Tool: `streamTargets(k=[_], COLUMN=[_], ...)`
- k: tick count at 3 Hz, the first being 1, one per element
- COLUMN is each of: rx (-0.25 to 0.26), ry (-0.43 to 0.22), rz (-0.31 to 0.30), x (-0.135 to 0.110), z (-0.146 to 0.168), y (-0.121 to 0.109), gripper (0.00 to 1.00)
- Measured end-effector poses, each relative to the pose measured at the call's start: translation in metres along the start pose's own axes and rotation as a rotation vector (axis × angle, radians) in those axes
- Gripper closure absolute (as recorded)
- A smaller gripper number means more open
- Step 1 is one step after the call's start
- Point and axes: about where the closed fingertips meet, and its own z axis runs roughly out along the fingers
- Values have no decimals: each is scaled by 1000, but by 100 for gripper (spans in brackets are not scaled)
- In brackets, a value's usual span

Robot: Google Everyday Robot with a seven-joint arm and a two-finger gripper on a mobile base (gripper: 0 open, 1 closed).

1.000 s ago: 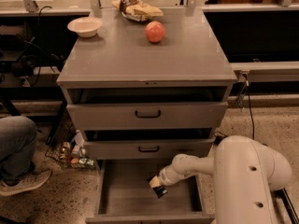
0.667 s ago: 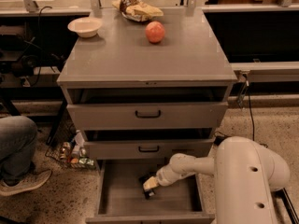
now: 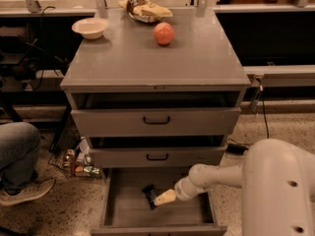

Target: Place rxbar blueberry into bottom drawer

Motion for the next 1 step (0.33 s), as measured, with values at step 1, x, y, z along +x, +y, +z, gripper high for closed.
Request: streamTargets(k=[1], rx=[-59], ry=[-53], rz=[20], x=[26], z=[-35], y=[-3], gripper=[0])
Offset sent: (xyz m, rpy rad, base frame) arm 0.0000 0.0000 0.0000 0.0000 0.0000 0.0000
